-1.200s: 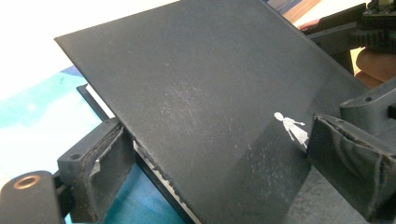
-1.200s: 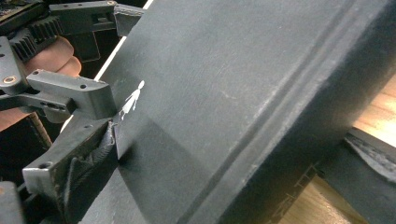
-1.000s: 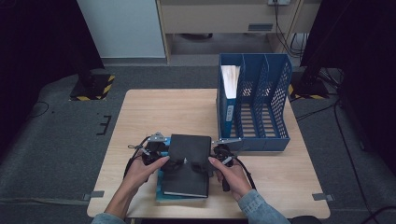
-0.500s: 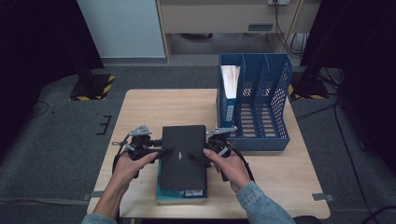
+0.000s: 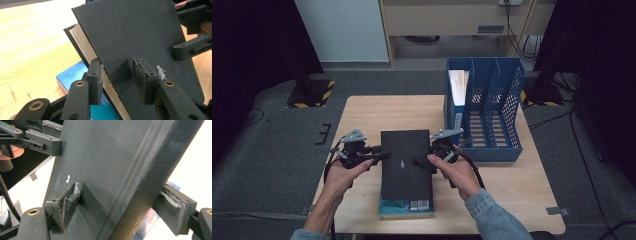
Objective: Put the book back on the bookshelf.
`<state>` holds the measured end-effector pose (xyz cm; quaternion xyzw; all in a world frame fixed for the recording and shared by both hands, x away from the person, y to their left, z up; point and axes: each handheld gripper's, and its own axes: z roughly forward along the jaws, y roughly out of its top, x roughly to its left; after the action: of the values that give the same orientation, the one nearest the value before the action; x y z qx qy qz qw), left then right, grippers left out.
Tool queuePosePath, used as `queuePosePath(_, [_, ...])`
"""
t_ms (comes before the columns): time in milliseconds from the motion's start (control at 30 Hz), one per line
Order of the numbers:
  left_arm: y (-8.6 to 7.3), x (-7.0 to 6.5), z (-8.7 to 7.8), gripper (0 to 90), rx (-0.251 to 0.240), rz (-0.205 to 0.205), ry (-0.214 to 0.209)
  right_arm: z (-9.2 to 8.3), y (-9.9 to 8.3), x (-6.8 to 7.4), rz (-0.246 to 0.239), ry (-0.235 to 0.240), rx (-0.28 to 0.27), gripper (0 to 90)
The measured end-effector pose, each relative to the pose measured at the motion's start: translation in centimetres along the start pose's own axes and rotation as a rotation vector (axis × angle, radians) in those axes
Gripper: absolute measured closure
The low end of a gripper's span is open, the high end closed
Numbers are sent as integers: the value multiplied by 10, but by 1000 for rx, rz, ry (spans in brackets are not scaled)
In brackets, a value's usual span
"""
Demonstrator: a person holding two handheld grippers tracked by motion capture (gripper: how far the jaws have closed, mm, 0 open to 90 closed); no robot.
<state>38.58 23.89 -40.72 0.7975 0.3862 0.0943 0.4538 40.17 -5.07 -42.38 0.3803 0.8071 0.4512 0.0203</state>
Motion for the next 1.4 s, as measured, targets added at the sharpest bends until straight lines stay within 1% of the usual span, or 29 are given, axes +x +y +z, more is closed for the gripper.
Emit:
queuePosePath(33, [2,0,1,614,4,-3,2,1,2,-1,-2,-6,3,223])
queuePosePath(67, [4,2,1,617,13,4,3,1,3,-2,2,-6,10,224])
queuePosePath(167, [7,4,2,623,25,3,1,3,8,-5,7,-2,26,228])
queuePosePath(233, [7,5,1,630,22,-3,-7,3,8,-6,10,3,25,235])
queuePosePath(333, [7,5,-1,642,25,-7,-8,2,9,-7,19,11,25,243])
queuePosePath(433, [9,4,-3,655,27,-6,-7,1,10,-6,11,8,29,249])
queuePosePath(567, [11,5,-7,683,15,-12,-11,-4,13,-6,21,23,11,288])
queuePosePath(600, [11,4,-7,685,15,-12,-11,-5,15,-6,17,19,6,291])
queuePosePath(733, [15,5,-9,699,21,-8,-12,-7,19,-4,-4,4,15,292])
queuePosePath(833, [18,5,-10,707,21,2,1,-7,23,-4,-13,-8,5,294])
queuePosePath(967, [23,7,-12,726,9,4,14,-6,28,-4,-12,-20,1,302])
queuePosePath(1033, [26,8,-14,738,9,17,20,-5,31,-4,-18,-30,-4,305])
queuePosePath(1133, [30,10,-17,747,14,36,37,-3,37,0,-49,-56,-6,309])
queuePosePath(1400, [31,19,-20,755,-1,26,50,3,51,2,-55,-63,-8,319])
